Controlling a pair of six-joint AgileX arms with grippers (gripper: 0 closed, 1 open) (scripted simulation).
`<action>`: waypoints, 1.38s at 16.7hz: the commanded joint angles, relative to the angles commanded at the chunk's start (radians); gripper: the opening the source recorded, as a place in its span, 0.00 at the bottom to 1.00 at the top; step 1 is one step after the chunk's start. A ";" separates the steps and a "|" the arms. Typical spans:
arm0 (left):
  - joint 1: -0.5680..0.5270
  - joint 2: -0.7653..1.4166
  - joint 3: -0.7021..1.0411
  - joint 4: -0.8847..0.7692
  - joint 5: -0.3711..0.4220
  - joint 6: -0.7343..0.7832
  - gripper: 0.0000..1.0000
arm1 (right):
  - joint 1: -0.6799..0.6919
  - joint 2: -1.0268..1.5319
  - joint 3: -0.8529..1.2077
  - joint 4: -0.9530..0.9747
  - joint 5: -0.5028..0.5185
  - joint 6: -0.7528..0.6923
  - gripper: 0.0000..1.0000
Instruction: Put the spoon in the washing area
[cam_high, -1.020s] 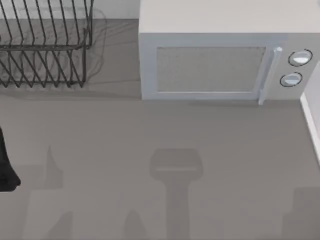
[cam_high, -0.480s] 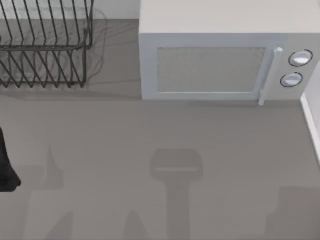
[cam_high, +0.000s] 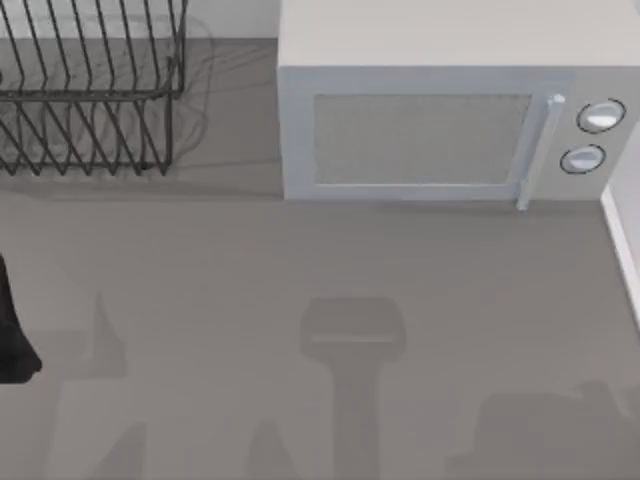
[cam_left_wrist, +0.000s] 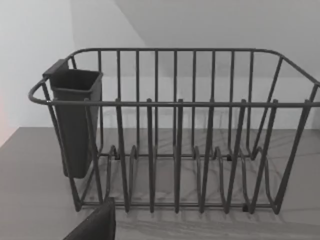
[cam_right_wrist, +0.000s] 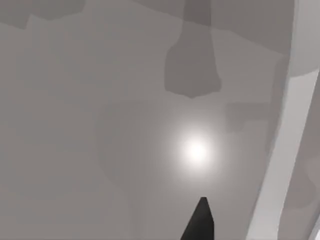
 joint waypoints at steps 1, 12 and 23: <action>0.000 0.000 0.000 0.000 0.000 0.000 1.00 | 0.000 0.000 0.000 0.000 0.000 0.000 0.00; 0.000 0.000 0.000 0.000 0.000 0.000 1.00 | 0.011 0.329 0.378 -0.143 0.003 0.013 0.00; 0.000 0.000 0.000 0.000 0.000 0.000 1.00 | 0.108 1.152 1.598 -0.488 0.004 0.102 0.00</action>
